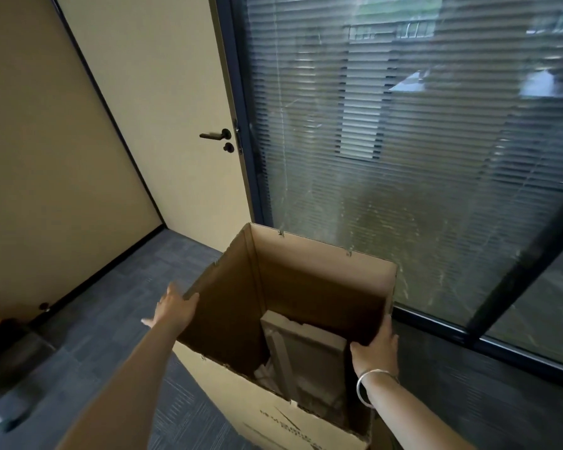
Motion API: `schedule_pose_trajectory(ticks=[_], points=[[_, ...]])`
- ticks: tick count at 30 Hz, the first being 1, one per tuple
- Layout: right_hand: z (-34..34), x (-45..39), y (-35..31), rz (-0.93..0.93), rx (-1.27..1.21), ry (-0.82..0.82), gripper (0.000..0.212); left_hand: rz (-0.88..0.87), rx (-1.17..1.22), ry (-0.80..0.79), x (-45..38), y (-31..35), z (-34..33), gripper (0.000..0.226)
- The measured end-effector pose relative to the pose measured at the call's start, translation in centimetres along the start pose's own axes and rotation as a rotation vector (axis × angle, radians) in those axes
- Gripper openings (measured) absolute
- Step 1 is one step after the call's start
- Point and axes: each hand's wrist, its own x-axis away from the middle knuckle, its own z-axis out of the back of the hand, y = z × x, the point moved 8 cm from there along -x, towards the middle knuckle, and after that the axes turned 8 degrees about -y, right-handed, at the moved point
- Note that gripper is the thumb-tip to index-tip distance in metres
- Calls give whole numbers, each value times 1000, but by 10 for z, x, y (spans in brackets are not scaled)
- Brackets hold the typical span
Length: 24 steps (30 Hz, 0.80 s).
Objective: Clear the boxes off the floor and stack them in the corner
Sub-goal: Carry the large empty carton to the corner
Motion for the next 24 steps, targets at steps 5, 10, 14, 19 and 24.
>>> schedule_pose_trajectory(ticks=[5, 10, 14, 19, 24], points=[[-3, 2, -6, -9, 125, 32, 83, 7, -12, -36, -22, -25, -13, 49], [-1, 8, -11, -20, 217, 31, 80, -12, -48, -18, -8, -15, -8, 34], [-3, 12, -13, 13, 253, 9, 81, 22, -55, 15, 2, -34, -4, 31], [-7, 10, -25, 131, 270, -29, 79, 106, -70, 56, 22, -67, 0, 36], [-8, 5, -31, 134, 286, -1, 67, 117, -83, 44, 46, -103, 0, 39]])
